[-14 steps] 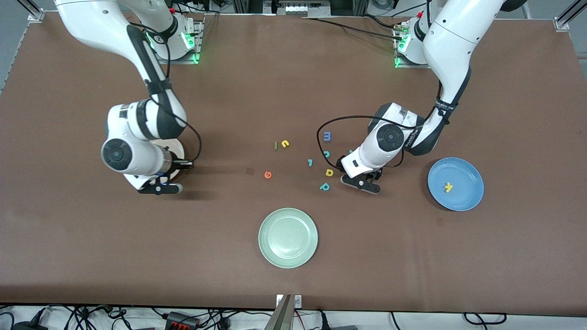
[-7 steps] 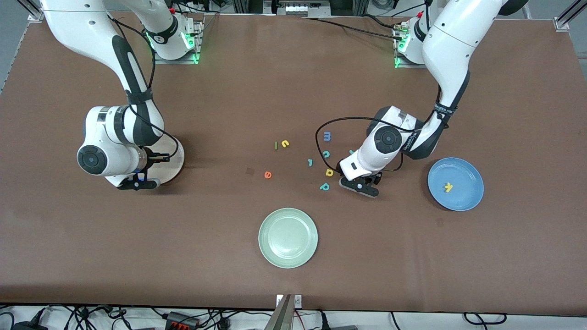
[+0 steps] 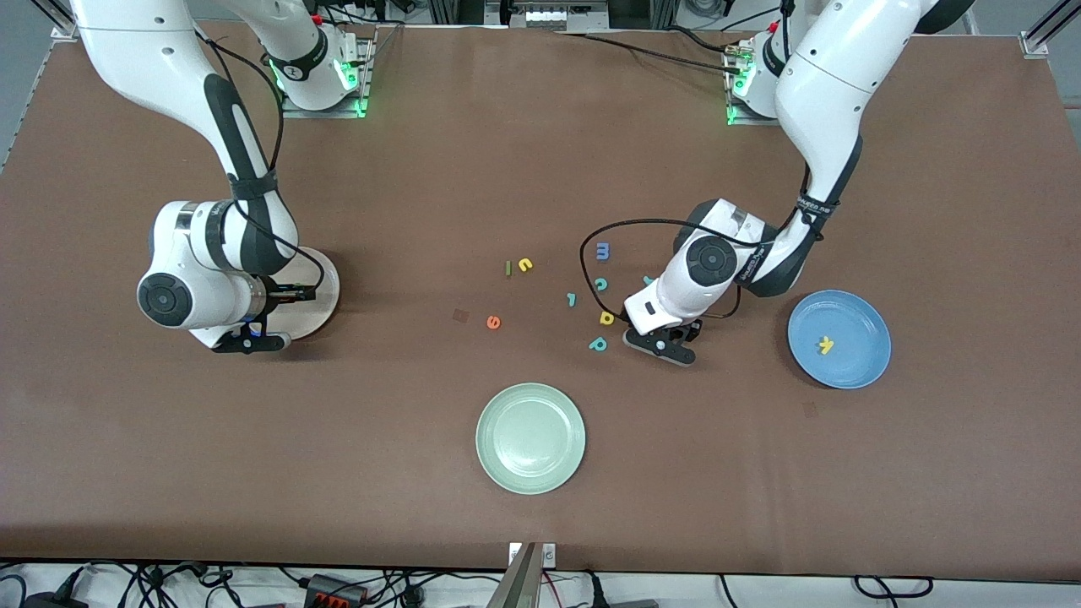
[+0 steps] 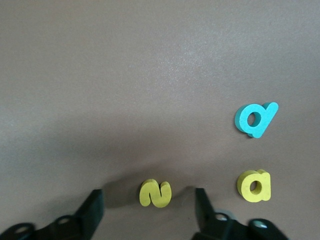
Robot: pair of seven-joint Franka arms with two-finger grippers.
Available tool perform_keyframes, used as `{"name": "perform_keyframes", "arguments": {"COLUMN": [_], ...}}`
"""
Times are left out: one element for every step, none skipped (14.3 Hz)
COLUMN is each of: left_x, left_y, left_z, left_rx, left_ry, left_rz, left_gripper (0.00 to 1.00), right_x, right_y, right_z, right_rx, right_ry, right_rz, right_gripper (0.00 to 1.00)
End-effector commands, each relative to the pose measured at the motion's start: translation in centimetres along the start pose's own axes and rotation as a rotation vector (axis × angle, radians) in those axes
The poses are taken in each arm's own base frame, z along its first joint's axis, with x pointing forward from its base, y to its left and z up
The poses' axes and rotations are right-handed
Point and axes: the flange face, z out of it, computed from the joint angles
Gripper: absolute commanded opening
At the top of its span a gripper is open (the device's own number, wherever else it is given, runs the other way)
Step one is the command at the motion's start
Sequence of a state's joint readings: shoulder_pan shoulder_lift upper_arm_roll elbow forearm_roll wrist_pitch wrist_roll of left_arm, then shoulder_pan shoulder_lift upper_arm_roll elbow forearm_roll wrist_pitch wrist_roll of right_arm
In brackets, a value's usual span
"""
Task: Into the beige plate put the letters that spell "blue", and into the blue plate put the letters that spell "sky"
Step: 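Place the green letter on the beige plate with the right gripper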
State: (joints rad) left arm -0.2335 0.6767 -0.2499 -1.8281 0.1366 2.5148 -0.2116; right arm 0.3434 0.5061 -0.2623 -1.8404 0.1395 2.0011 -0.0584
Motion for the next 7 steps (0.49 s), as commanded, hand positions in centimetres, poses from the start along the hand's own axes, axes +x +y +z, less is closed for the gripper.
{"name": "perform_keyframes", "arguments": {"left_x": [0.6, 0.5, 0.5, 0.5, 0.5, 0.5, 0.6], "left_y": [0.3, 0.4, 0.5, 0.4, 0.4, 0.3, 0.2], "left_z": [-0.1, -0.1, -0.1, 0.0, 0.0, 0.0, -0.3], "left_rx": [0.017, 0.017, 0.017, 0.018, 0.018, 0.018, 0.019], "left_ry": [0.015, 0.015, 0.015, 0.013, 0.013, 0.012, 0.015], "left_rz": [0.010, 0.010, 0.013, 0.012, 0.012, 0.010, 0.009], "left_gripper": [0.34, 0.30, 0.25, 0.18, 0.16, 0.11, 0.07], "right_x": [0.6, 1.0, 1.8, 2.4, 2.7, 2.7, 2.3], "right_y": [-5.5, -8.2, -9.8, -11.2, -13.8, -17.2, -20.2], "right_z": [-4.6, -5.2, -4.3, -3.7, -3.4, -3.4, -2.9], "right_rx": [-0.001, -0.007, 0.009, 0.022, 0.025, 0.032, 0.043], "right_ry": [0.058, 0.084, 0.079, 0.079, 0.091, 0.102, 0.101], "right_rz": [-0.056, -0.082, -0.087, -0.116, -0.141, -0.167, -0.161], "right_gripper": [1.00, 1.00, 1.00, 1.00, 1.00, 1.00, 1.00]}}
